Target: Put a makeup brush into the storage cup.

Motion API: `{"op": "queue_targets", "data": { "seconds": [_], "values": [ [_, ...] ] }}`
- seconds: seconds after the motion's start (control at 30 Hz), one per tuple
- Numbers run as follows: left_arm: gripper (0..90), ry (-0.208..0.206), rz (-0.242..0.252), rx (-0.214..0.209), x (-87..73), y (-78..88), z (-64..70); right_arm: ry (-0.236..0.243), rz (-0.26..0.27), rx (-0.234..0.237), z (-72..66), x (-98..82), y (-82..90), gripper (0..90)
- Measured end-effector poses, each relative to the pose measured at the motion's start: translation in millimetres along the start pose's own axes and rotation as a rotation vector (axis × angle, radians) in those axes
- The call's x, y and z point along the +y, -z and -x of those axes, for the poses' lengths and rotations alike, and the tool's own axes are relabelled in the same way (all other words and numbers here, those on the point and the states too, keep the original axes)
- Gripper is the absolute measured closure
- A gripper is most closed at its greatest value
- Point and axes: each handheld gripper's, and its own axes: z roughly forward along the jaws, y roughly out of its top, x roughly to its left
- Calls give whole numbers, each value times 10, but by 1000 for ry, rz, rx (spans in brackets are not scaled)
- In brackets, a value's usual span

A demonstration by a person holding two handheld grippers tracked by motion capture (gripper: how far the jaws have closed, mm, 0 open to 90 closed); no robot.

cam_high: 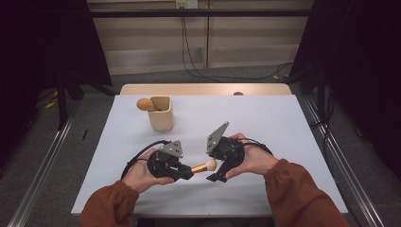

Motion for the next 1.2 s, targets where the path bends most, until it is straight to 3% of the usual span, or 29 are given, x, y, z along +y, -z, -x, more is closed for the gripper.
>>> {"op": "queue_targets", "data": {
  "seconds": [0.13, 0.53, 0.77, 1.0, 1.2],
  "values": [
    [745, 13, 25, 9, -50, 36, -15, -26, 22, -16, 23, -66, 44, 135],
    [744, 28, 87, 45, -193, 117, -61, -100, 100, -37, 33, -265, 130, 111],
    [744, 70, 131, 68, -311, 164, -93, -137, 118, -51, 43, -363, 134, 49],
    [744, 97, 197, 78, -394, 187, -115, -190, 152, -64, 46, -460, 119, 67],
    [744, 111, 253, 88, -413, 203, -119, -200, 209, -65, 19, -527, 172, 74]
  ]
}}
